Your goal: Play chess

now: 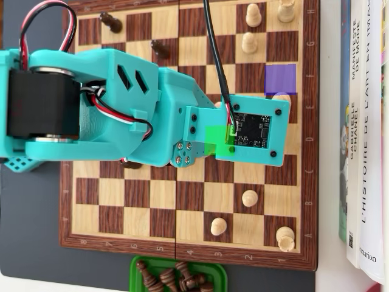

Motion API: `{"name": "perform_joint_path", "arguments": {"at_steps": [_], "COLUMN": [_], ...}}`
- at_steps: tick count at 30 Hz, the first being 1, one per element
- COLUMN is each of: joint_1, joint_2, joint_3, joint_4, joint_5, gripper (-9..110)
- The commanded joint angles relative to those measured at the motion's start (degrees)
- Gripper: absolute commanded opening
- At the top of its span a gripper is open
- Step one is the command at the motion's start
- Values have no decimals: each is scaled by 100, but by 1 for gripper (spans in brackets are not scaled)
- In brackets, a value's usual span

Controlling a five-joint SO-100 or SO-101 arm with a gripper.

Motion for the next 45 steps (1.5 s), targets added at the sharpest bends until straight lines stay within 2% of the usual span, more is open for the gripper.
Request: {"name": "perform_joint_path", "arguments": {"at_steps": [1,26,45], "joint_1": [114,123,88], "joint_2": [35,-9,26], "joint_3": [-316,-334,-334], "joint_4": [-53,-44,-9], "joint_5": [-185,-229,-229], "gripper": [6,6,13]}}
